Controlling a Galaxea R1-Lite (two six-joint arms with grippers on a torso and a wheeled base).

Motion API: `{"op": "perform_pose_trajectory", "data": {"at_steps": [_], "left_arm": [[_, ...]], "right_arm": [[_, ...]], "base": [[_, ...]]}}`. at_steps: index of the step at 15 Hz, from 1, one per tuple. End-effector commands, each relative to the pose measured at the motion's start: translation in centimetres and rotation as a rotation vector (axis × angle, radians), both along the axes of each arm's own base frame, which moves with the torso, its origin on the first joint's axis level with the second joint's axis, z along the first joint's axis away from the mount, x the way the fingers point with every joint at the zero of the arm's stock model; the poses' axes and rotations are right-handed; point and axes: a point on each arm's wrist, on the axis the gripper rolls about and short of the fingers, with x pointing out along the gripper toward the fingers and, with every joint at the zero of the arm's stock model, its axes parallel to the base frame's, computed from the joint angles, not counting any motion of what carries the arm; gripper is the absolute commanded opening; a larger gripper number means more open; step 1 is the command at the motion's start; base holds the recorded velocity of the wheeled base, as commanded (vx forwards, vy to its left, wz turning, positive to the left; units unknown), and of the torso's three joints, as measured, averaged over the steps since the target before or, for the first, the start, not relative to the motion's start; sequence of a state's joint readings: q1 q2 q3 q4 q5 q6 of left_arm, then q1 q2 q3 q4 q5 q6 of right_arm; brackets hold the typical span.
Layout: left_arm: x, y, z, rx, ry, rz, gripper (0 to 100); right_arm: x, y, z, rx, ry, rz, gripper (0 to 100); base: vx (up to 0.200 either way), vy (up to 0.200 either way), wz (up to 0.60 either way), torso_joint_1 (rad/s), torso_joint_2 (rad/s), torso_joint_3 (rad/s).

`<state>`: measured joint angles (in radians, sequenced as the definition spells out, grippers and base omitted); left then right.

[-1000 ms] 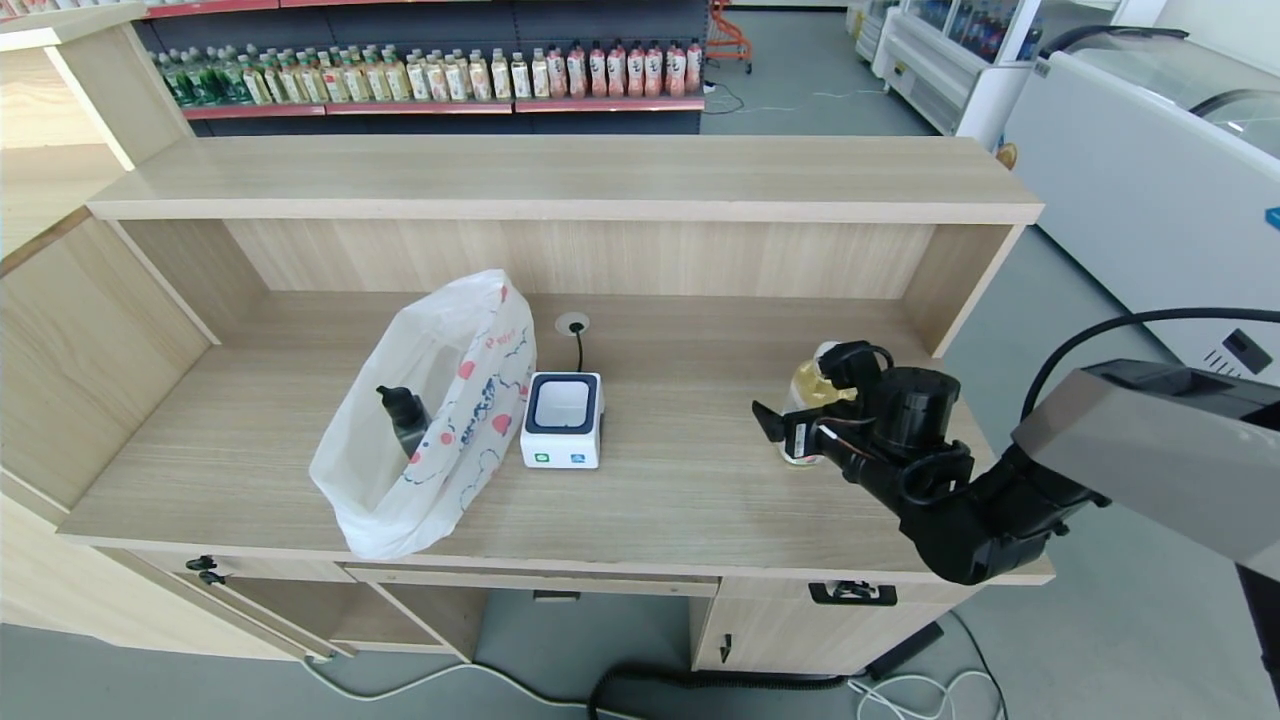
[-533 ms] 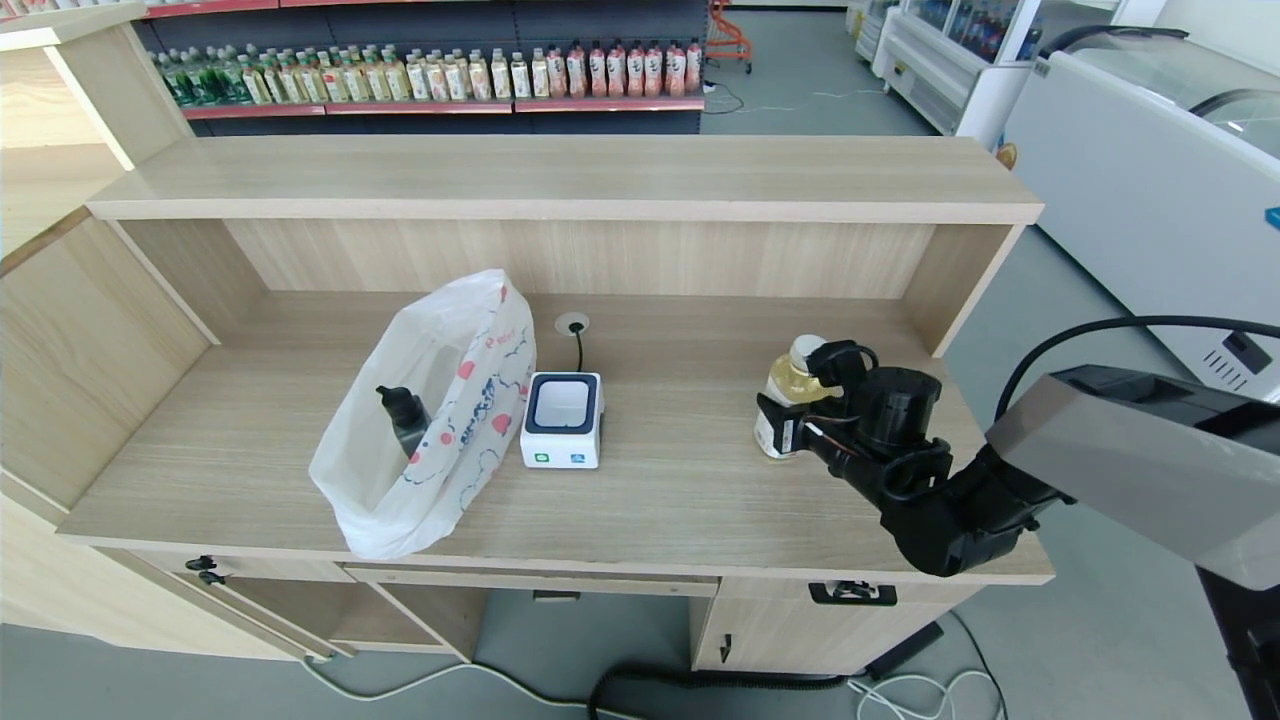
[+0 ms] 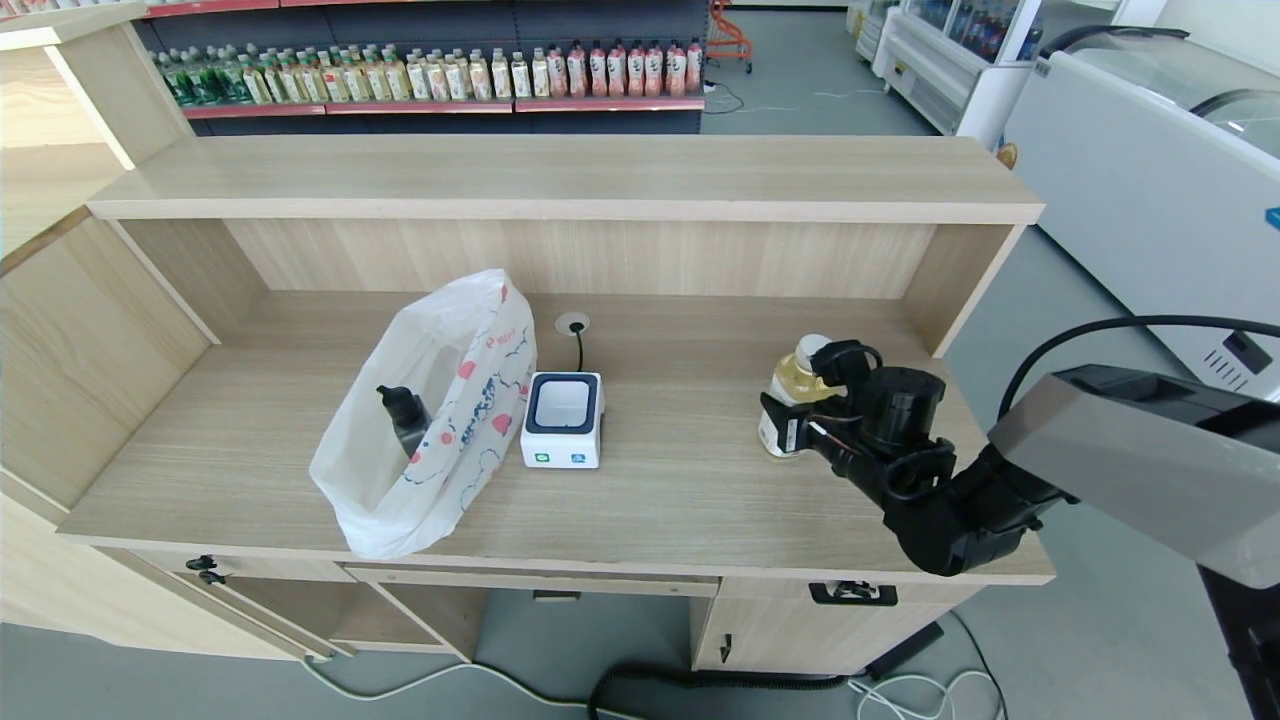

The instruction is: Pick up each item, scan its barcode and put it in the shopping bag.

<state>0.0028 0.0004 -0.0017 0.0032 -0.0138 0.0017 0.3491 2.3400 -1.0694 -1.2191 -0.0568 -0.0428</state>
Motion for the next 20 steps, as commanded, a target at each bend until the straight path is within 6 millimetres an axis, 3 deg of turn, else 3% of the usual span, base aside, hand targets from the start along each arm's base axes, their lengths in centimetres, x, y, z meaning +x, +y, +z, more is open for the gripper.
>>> {"op": "perform_pose_trajectory", "data": {"at_steps": [1,4,6,7,9,13,20], "left_arm": [[0.0,0.0,0.0,0.000,0.000,0.000,100],[0.0,0.0,0.0,0.000,0.000,0.000,100],[0.0,0.0,0.0,0.000,0.000,0.000,100],[0.0,0.0,0.0,0.000,0.000,0.000,100],[0.0,0.0,0.0,0.000,0.000,0.000,100],[0.0,0.0,0.0,0.000,0.000,0.000,100],[0.0,0.0,0.0,0.000,0.000,0.000,100]], "right_arm": [[-0.2,-0.1,0.9,0.006,-0.018,0.001,0],[-2.6,-1.4,8.7,0.201,-0.026,0.020,0],[-5.3,-2.1,13.0,0.340,0.059,0.117,0],[-6.5,-2.1,14.2,0.413,0.101,0.164,0],[-8.9,-1.8,14.1,0.465,0.197,0.244,0],[-14.3,-1.1,10.9,0.439,0.395,0.426,0],[-19.2,0.3,9.8,0.410,0.467,0.643,0]], "base": [[0.000,0.000,0.00,0.000,0.00,0.000],[0.000,0.000,0.00,0.000,0.00,0.000],[0.000,0.000,0.00,0.000,0.00,0.000],[0.000,0.000,0.00,0.000,0.00,0.000],[0.000,0.000,0.00,0.000,0.00,0.000],[0.000,0.000,0.00,0.000,0.00,0.000],[0.000,0.000,0.00,0.000,0.00,0.000]]}}
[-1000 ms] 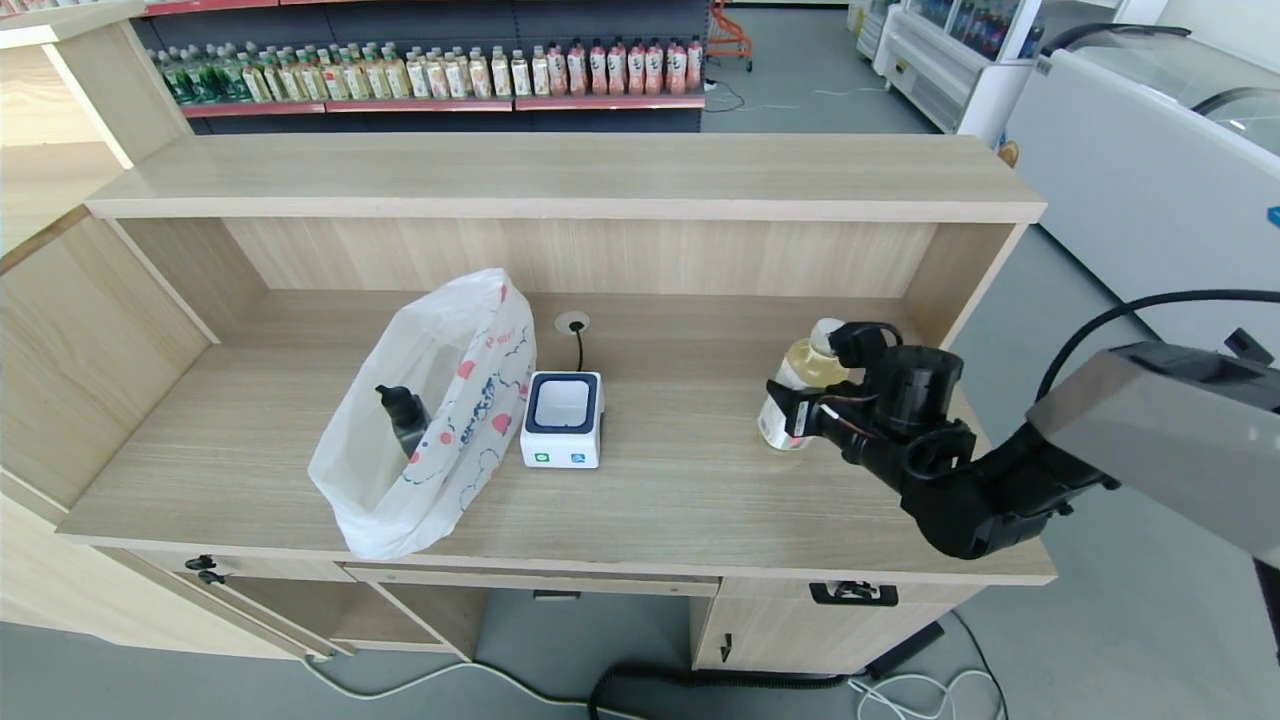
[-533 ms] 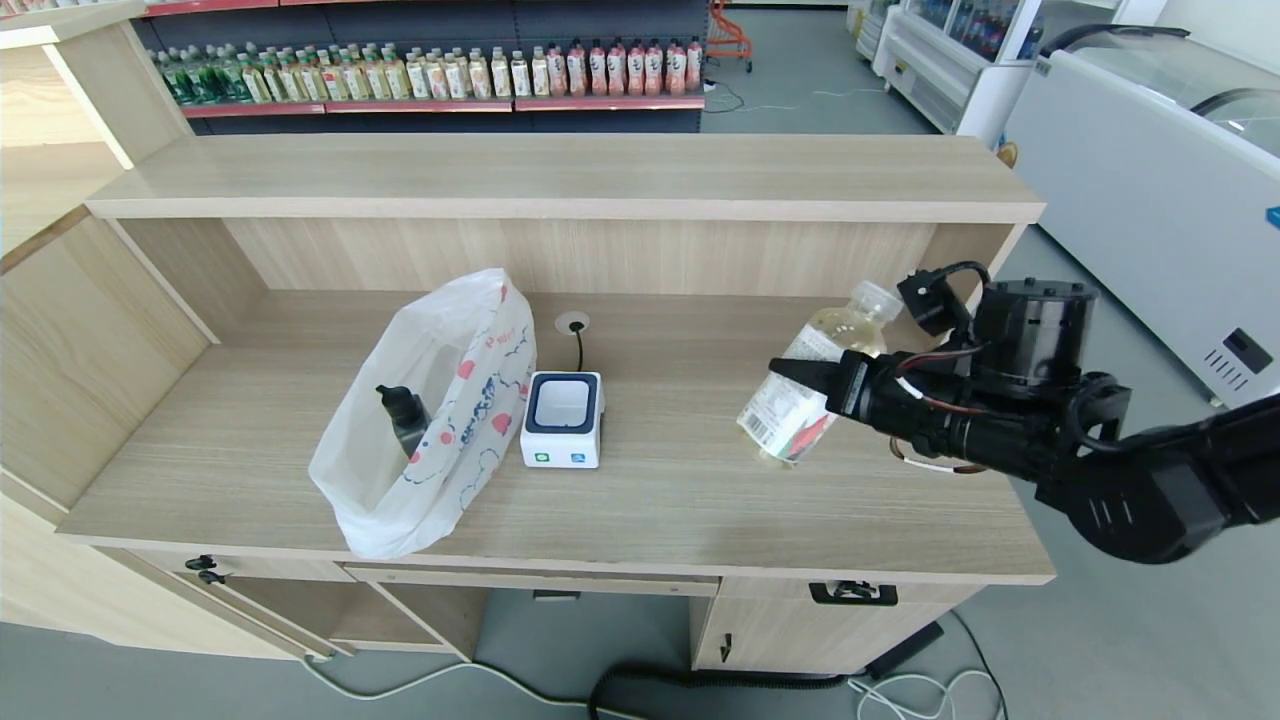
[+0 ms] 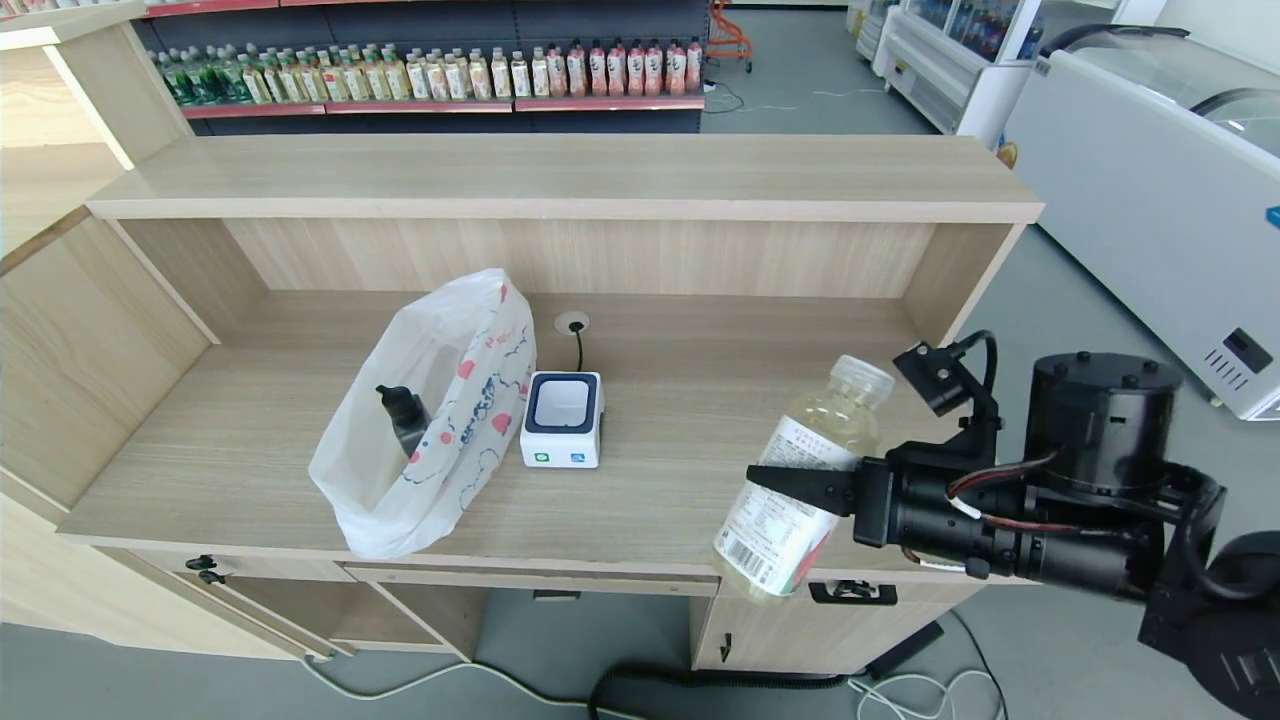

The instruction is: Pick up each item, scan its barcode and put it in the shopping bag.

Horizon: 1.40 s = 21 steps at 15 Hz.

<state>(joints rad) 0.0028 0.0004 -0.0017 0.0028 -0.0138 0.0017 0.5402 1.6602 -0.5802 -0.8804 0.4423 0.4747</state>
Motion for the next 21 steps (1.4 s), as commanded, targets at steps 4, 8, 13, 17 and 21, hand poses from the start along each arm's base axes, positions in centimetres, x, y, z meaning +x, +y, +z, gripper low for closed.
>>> {"op": "perform_pose_trajectory", "data": {"at_steps": [4,8,13,17,21], "left_arm": [[0.0,0.0,0.0,0.000,0.000,0.000,100],[0.0,0.0,0.0,0.000,0.000,0.000,100],[0.0,0.0,0.0,0.000,0.000,0.000,100],[0.0,0.0,0.0,0.000,0.000,0.000,100],[0.0,0.0,0.0,0.000,0.000,0.000,100]], "right_arm": [[-3.2,0.8,0.2,0.003,-0.001,0.099,0],[-3.6,0.9,0.4,0.005,-0.006,0.111,0],[-3.6,0.9,-0.2,-0.019,-0.009,0.117,0],[-3.7,1.4,-0.8,-0.033,0.011,0.133,0],[-3.3,1.9,-1.5,-0.045,0.030,0.145,0]], "base": [[0.000,0.000,0.00,0.000,0.00,0.000],[0.000,0.000,0.00,0.000,0.00,0.000],[0.000,0.000,0.00,0.000,0.00,0.000],[0.000,0.000,0.00,0.000,0.00,0.000],[0.000,0.000,0.00,0.000,0.00,0.000]]}}
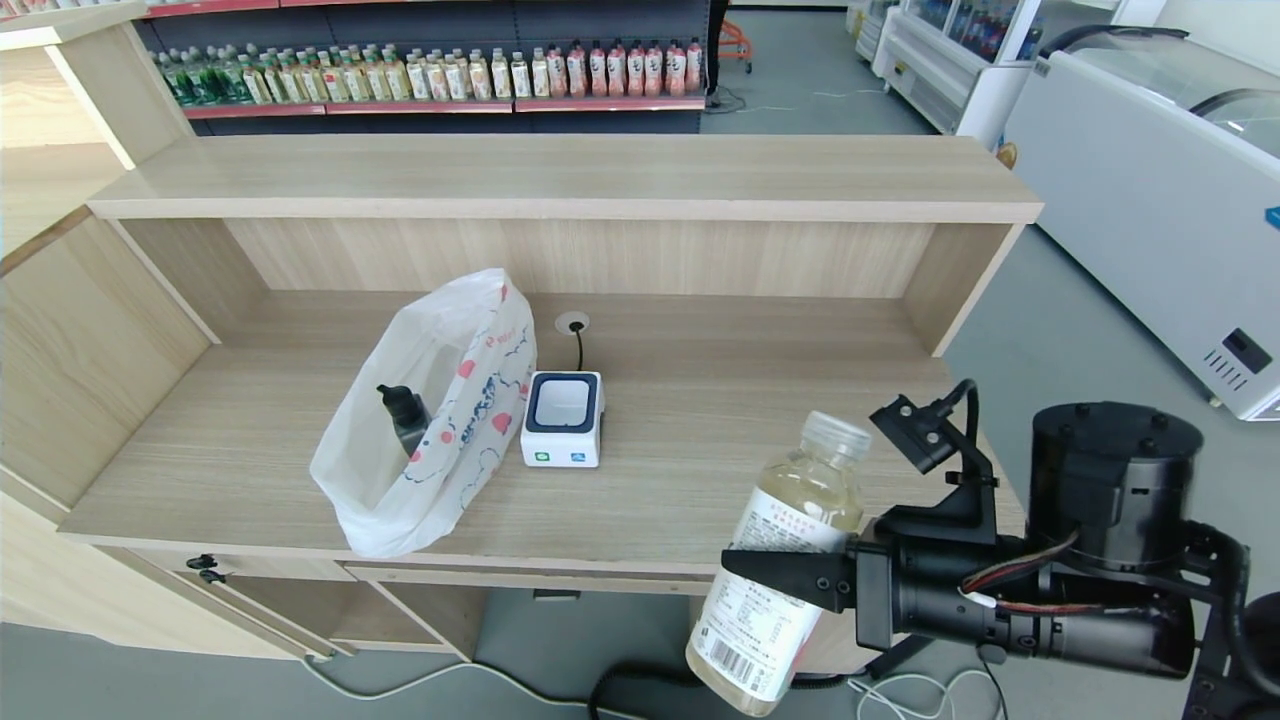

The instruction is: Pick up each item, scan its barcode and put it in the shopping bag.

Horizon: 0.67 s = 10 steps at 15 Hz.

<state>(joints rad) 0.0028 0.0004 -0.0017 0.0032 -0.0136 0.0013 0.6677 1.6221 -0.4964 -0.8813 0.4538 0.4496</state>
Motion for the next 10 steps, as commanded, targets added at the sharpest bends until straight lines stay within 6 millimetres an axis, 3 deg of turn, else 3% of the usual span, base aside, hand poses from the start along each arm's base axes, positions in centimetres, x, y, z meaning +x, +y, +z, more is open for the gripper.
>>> {"op": "perform_pose_trajectory", "data": {"at_steps": [1,10], "left_arm": [[0.00,0.00,0.00,0.000,0.000,0.000,100],[0.00,0.00,0.00,0.000,0.000,0.000,100]], "right_arm": [[0.39,0.39,-0.38,-0.008,0.010,0.003,0],[0.49,0.84,-0.48,-0.011,0.010,0.014,0]], "base": [[0.000,0.000,0.00,0.000,0.00,0.000],[0.000,0.000,0.00,0.000,0.00,0.000]]}}
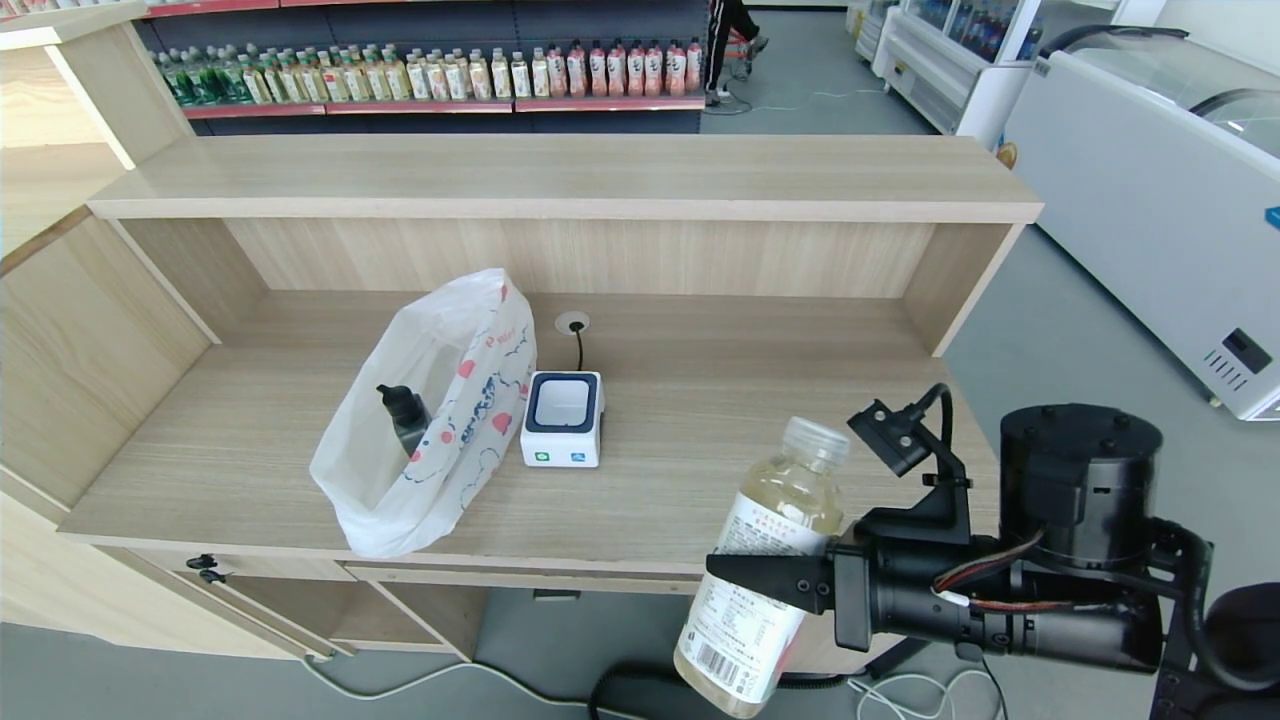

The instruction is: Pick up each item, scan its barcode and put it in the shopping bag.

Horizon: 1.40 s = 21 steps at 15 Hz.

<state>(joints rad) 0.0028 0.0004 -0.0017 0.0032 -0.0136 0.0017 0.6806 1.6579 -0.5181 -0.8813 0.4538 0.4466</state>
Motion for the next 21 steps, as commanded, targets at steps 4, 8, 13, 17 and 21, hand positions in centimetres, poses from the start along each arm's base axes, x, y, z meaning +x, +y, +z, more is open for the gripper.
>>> {"op": "perform_pose_trajectory", "data": {"at_steps": [4,8,13,17,21], "left_arm": [[0.0,0.0,0.0,0.000,0.000,0.000,100],[0.0,0.0,0.0,0.000,0.000,0.000,100],[0.0,0.0,0.0,0.000,0.000,0.000,100],[0.0,0.0,0.0,0.000,0.000,0.000,100],[0.0,0.0,0.0,0.003,0.000,-0.001,100]], "right_arm": [[-0.1,-0.1,-0.1,-0.014,-0.026,0.006,0],[3.1,-1.9,2.1,-0.162,-0.408,-0.170,0],[5.0,-7.5,5.7,-0.503,-0.908,-0.344,0],[5.4,-9.8,6.5,-0.811,-1.101,-0.445,0],[5.1,-10.0,7.1,-0.958,-1.198,-0.461,0]], "base": [[0.000,0.000,0.00,0.000,0.00,0.000],[0.000,0.000,0.00,0.000,0.00,0.000],[0.000,0.000,0.00,0.000,0.00,0.000],[0.000,0.000,0.00,0.000,0.00,0.000],[0.000,0.000,0.00,0.000,0.00,0.000]]}}
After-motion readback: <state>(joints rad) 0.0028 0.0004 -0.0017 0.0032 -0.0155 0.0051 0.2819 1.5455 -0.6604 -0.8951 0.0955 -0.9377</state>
